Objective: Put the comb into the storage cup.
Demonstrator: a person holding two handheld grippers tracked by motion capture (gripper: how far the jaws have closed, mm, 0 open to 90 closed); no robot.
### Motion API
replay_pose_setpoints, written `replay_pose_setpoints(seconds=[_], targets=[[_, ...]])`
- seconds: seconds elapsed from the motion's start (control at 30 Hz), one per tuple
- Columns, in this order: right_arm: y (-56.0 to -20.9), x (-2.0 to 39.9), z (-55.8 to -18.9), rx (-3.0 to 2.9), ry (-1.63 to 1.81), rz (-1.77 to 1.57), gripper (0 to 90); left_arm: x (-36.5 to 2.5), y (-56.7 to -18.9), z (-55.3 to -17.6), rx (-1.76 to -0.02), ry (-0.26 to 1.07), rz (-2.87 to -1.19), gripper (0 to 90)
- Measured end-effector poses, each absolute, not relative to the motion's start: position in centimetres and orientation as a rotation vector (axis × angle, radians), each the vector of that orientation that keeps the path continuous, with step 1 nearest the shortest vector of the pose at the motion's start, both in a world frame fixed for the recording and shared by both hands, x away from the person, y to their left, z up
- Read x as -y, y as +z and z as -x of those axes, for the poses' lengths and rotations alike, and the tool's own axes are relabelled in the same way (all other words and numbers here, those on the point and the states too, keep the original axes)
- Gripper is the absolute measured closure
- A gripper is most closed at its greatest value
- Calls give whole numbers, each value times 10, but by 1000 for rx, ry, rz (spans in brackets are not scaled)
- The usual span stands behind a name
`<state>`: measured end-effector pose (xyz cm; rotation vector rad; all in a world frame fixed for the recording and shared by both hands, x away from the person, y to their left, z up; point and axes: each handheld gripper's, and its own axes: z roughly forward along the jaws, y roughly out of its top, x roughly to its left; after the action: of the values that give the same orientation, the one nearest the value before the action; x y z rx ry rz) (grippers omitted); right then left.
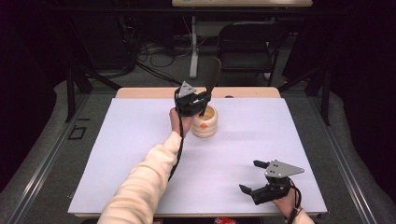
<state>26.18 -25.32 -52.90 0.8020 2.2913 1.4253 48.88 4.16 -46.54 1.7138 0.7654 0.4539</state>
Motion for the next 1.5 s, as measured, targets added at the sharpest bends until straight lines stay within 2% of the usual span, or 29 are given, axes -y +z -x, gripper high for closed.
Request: replay_pose_setpoints(seconds=[1.5], targets=[[-529,253,-262,-2292,1421,-802,0,-41,-486,-488,-766,425,-1748,725]])
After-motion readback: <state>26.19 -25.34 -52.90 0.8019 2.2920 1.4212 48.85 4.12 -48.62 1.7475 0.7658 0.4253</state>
